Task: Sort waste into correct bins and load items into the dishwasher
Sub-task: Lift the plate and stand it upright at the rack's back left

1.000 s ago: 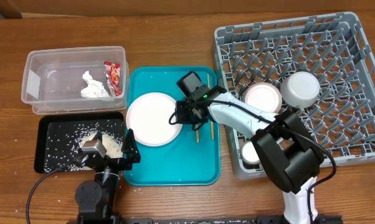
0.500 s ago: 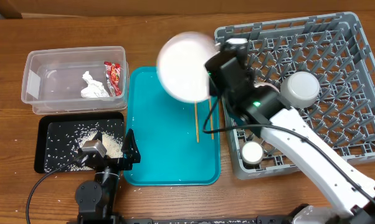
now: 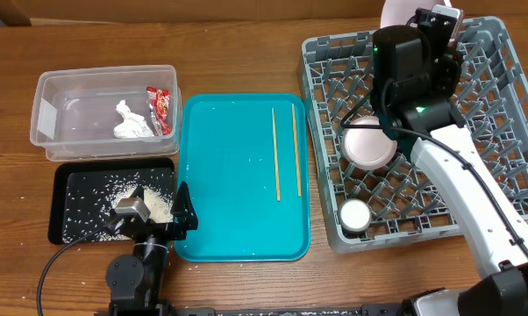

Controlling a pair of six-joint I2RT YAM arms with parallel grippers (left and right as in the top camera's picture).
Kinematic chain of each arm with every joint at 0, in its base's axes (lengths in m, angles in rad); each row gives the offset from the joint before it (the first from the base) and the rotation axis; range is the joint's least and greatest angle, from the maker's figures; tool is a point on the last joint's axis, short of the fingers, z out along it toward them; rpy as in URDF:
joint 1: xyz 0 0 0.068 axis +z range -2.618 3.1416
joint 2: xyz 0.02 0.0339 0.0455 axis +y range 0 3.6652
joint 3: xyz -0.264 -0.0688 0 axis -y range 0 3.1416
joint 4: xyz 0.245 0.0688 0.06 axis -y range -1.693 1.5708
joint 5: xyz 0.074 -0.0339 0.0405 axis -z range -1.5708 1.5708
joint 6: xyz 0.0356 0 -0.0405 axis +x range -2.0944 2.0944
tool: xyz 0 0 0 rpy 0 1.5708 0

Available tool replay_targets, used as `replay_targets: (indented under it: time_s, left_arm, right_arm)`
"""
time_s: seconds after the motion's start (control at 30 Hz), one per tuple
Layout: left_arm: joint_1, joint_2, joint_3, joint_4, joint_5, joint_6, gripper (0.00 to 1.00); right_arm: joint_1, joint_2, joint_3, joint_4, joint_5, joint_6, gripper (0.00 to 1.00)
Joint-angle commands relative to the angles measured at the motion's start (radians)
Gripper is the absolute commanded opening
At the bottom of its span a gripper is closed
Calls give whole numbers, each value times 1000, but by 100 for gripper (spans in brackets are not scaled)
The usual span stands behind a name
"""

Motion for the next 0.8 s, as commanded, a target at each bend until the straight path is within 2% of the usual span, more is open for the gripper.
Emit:
replay_targets:
  time_s: [0.0, 0.3, 0.47, 0.53, 0.57, 0.6, 0.7, 0.77]
  left_arm:
    - [-6, -10, -5, 0, 7, -2, 100]
    - [-6, -10, -5, 0, 7, -2, 100]
    - [-6, -10, -5, 0, 8, -2, 100]
    - [-6, -10, -5, 0, 8, -2, 100]
    - [-6, -10, -5, 0, 7, -2, 100]
    - [-6, -10, -5, 0, 8, -2, 100]
    - [-6, -10, -5, 0, 8, -2, 100]
    - [-6, -10, -5, 0, 8, -2, 100]
  right_arm:
    - [31, 41, 9, 2, -72, -30, 4]
    - [53, 256, 9, 90, -76, -31, 4]
    - [78, 288, 9, 88, -69, -42, 5]
    - [103, 284, 15, 91, -29, -65, 16]
    - [116, 283, 20, 90, 4, -65, 27]
    - [136, 281, 29, 83, 60, -67, 31]
    - [183, 262, 36, 83, 132, -72, 31]
    - [232, 233, 36, 75, 131, -79, 43]
